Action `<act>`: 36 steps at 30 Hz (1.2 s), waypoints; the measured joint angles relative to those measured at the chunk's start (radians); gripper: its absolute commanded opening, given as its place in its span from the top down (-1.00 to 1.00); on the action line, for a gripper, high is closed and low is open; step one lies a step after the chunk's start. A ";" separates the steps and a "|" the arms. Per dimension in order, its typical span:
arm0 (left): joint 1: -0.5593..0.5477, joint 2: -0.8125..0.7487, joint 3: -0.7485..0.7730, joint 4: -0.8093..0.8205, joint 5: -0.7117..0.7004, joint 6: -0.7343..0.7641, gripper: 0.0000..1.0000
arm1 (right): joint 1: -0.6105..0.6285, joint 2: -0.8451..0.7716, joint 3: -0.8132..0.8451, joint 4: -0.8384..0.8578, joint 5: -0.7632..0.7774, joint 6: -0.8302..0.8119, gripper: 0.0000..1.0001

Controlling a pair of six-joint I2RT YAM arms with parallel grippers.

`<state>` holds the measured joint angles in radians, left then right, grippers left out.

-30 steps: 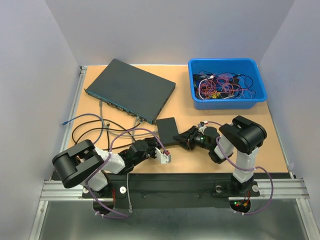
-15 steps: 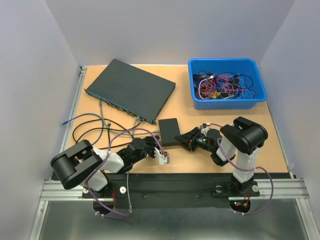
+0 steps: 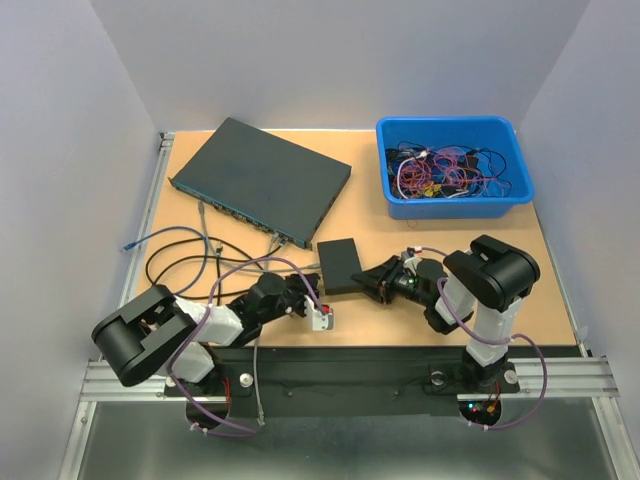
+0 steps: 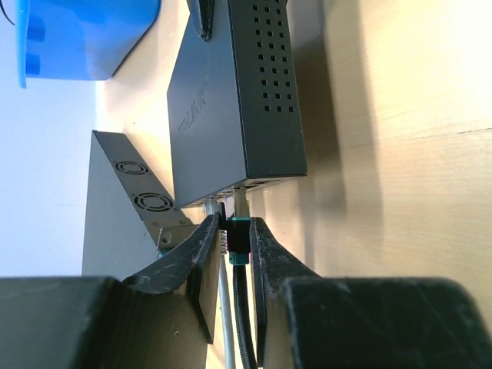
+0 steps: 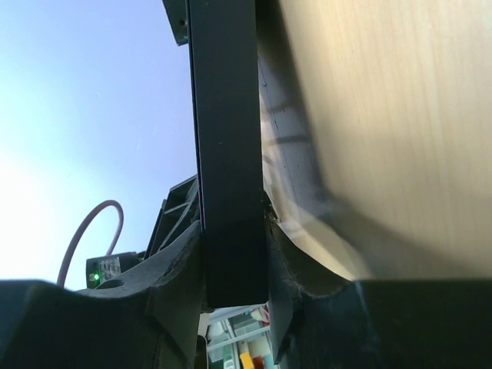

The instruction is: Pull the plug from the switch port

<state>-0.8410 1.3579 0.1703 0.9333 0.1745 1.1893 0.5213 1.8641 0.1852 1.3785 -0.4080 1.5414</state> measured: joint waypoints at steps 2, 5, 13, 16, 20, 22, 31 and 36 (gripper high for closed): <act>0.007 -0.012 0.001 -0.022 0.024 -0.005 1.00 | -0.002 0.001 0.001 0.000 -0.008 -0.001 0.99; 0.015 -0.016 0.023 -0.062 0.040 -0.030 0.79 | -0.005 0.001 0.004 0.000 -0.012 -0.004 0.99; 0.028 0.008 0.085 -0.129 0.027 -0.057 0.18 | -0.024 0.001 0.029 -0.008 -0.012 0.006 0.99; 0.045 0.029 0.101 -0.138 -0.027 -0.054 0.06 | -0.026 0.001 0.034 -0.009 -0.012 0.011 0.99; 0.058 0.042 0.105 -0.138 -0.085 -0.044 -0.04 | -0.031 0.001 0.034 -0.009 -0.015 0.023 0.99; 0.058 0.042 0.105 -0.137 -0.103 -0.043 -0.05 | -0.031 0.001 0.035 -0.009 -0.017 0.031 0.99; 0.029 -0.026 0.105 -0.171 -0.146 -0.078 -0.06 | -0.031 -0.053 0.033 -0.043 -0.011 0.091 0.99; 0.026 -0.083 0.130 -0.267 -0.092 -0.167 -0.01 | -0.031 -0.072 0.037 -0.071 -0.010 0.094 0.99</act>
<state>-0.8150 1.2747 0.3008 0.6666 0.0830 1.0222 0.4900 1.7916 0.2226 1.3079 -0.4175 1.6352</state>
